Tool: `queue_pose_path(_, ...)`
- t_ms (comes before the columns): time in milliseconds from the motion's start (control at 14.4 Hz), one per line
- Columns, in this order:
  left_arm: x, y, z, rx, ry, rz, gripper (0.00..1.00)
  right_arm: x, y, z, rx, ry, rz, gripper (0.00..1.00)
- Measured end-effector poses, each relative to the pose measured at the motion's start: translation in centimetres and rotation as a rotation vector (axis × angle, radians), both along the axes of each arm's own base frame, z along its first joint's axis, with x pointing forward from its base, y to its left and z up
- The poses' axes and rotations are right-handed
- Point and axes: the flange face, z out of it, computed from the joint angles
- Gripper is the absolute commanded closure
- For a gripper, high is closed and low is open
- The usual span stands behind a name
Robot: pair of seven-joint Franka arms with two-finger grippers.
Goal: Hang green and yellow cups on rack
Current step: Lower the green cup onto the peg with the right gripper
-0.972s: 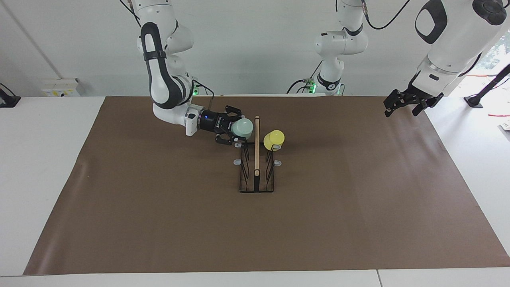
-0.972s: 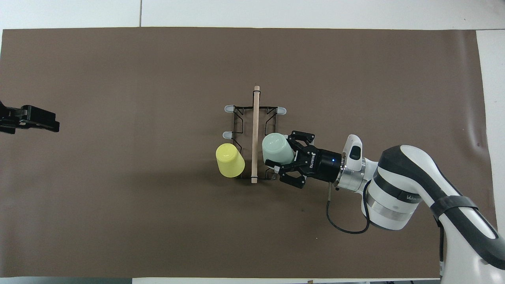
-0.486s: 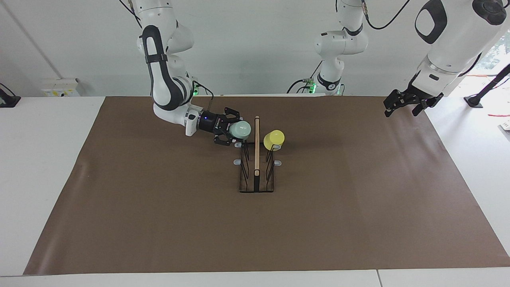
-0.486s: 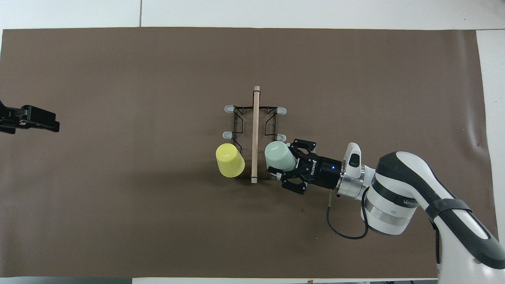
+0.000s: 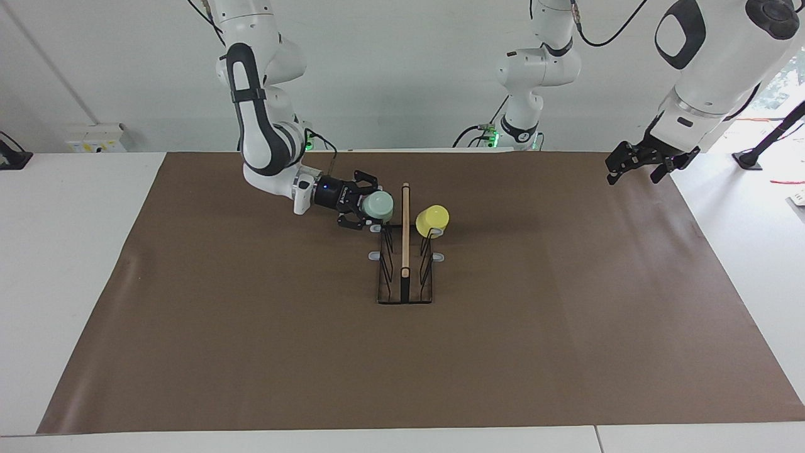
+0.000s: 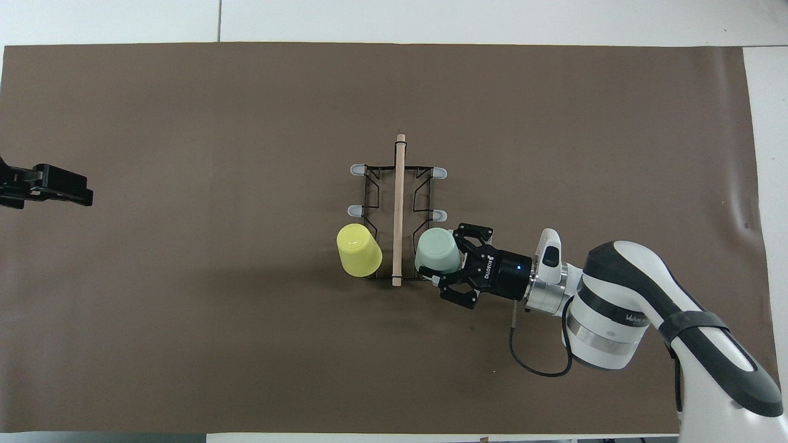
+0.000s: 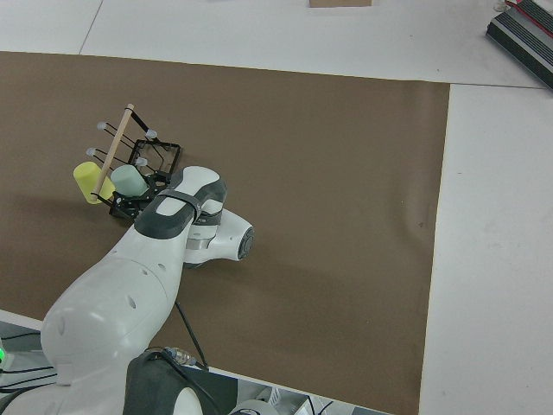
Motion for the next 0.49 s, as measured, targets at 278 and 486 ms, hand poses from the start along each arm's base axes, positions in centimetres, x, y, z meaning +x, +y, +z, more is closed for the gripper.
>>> queue_pose_path(278, 0.0, 0.0, 0.0, 0.000, 0.000, 0.000, 0.00, -0.5, -0.2, -1.4, -0.018, 0.002, 0.004, 1.00)
queue_pose_path(486, 0.0, 0.0, 0.0, 0.000, 0.000, 0.000, 0.00, -0.5, -0.2, -1.5, -0.019, 0.006, 0.004, 1.00)
